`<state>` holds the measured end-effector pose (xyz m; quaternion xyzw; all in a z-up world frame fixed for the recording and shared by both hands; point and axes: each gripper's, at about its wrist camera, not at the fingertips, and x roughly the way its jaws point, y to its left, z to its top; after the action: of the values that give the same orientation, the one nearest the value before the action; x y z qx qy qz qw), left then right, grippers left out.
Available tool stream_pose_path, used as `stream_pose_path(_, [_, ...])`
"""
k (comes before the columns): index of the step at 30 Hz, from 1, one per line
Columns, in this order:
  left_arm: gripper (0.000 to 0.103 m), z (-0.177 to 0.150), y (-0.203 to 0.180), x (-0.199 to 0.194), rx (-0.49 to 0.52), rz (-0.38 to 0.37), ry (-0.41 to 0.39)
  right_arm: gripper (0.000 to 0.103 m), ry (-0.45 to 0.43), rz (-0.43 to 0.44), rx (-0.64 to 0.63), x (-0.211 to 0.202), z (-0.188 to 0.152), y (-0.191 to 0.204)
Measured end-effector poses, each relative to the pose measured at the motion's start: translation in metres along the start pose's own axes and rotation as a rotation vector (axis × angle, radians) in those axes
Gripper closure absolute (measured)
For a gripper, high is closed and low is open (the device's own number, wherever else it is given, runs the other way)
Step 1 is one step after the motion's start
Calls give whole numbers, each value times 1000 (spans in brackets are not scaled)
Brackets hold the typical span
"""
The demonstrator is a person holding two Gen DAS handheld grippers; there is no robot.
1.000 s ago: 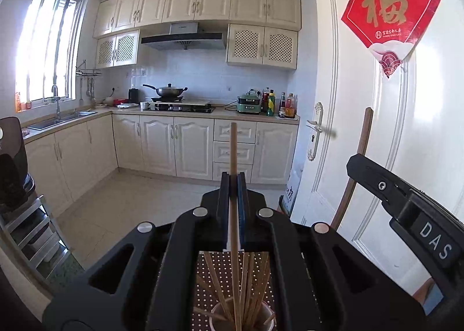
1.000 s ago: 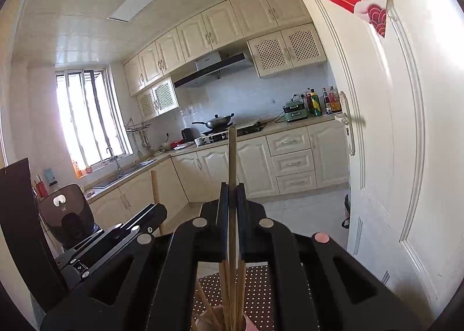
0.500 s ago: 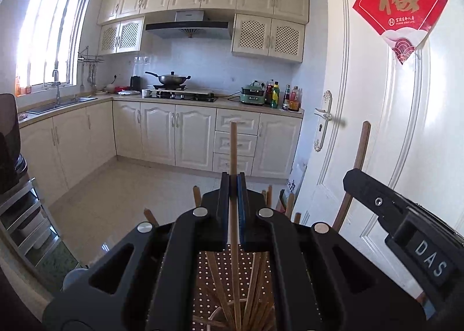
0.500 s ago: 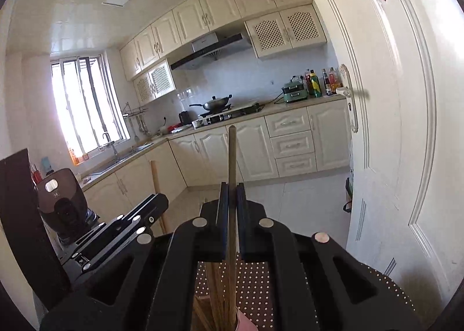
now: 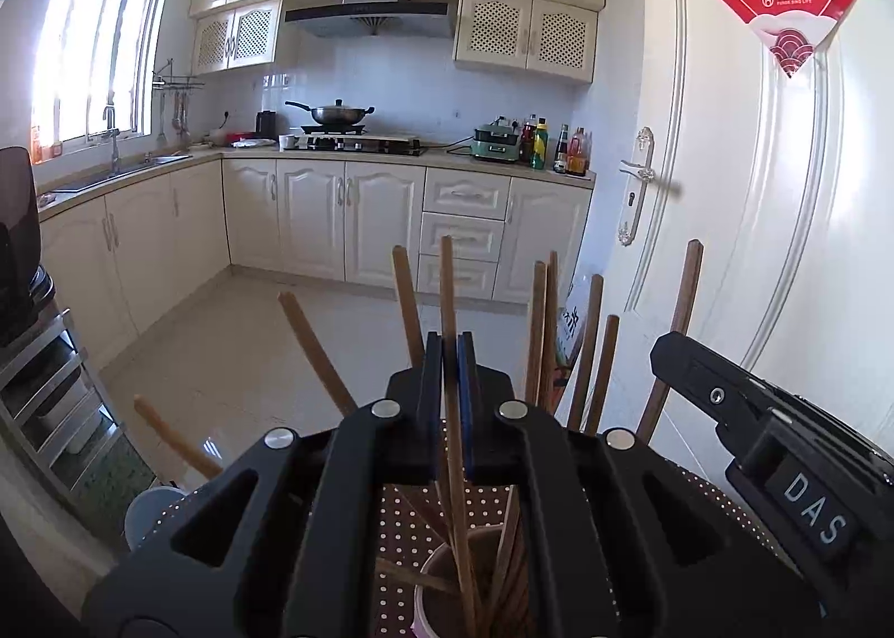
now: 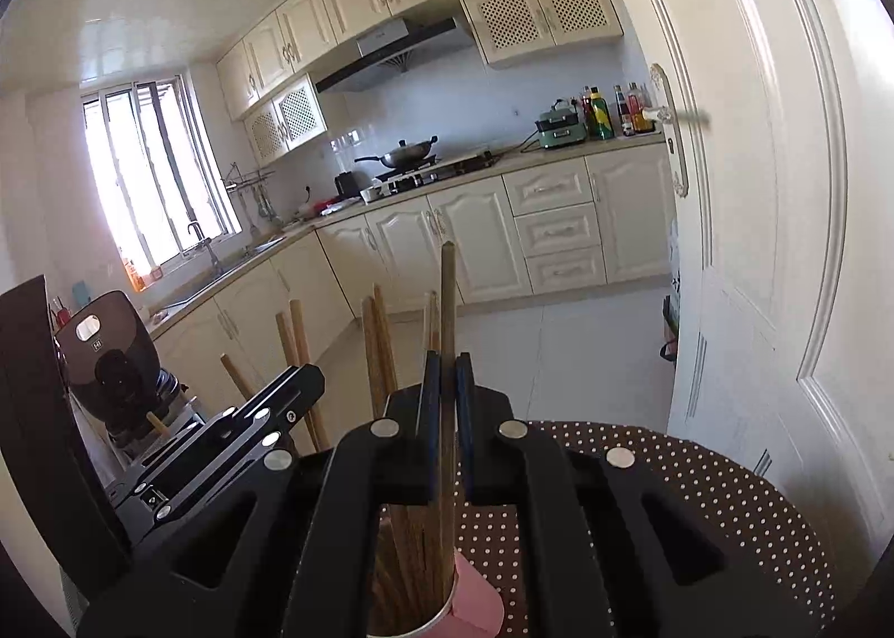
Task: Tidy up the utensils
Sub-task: 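Lower both held chopsticks down into the pink cup with both grippers, then open both grippers to release the chopsticks inside the cup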
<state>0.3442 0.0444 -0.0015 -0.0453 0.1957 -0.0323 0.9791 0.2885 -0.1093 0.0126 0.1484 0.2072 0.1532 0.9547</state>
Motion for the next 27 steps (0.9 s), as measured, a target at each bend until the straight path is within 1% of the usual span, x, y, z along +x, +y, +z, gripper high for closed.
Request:
stream_pose_path(7, [97,-4,2,-2,0,-14,1,99,32,0,1,2,-6,0])
stream_pose_path(10, [97,-4,1,-6,2,-33,-1,95,43,-1,4,2,-7,-1])
stream_pose_path(13, [96,-4,-2,-10,35,-38,-1,95,57,14,16,1,-8,-3])
stream_pose_path(15, [96,-4,-7,-12,61,-35,-3,88,59,13,25,-2,-7,-6])
stream_pose_path(17, [96,-4,-9,-15,77,-32,-3,75,56,8,30,-6,-6,-8])
stream_pose_path(18, [96,-4,-10,-16,80,-27,1,73,53,5,32,-8,-6,-10])
stream_pose_path(22, [94,-8,-10,-19,74,-14,29,58,46,-14,16,-17,-5,-11])
stream_pose_path(23, [88,-8,-10,-20,72,-4,33,54,42,-27,7,-21,-6,-12])
stream_pose_path(24, [82,-8,-10,-22,69,0,31,53,40,-32,-1,-22,-5,-13])
stream_pose_path(25, [65,-8,-9,-24,66,0,26,52,38,-36,-8,-24,-5,-13])
stream_pose_path(26, [50,-8,-8,-27,65,5,16,50,32,-38,-11,-28,-6,-14])
stream_pose_path(27, [50,-9,-8,-30,68,14,0,49,31,-48,-15,-31,-5,-15])
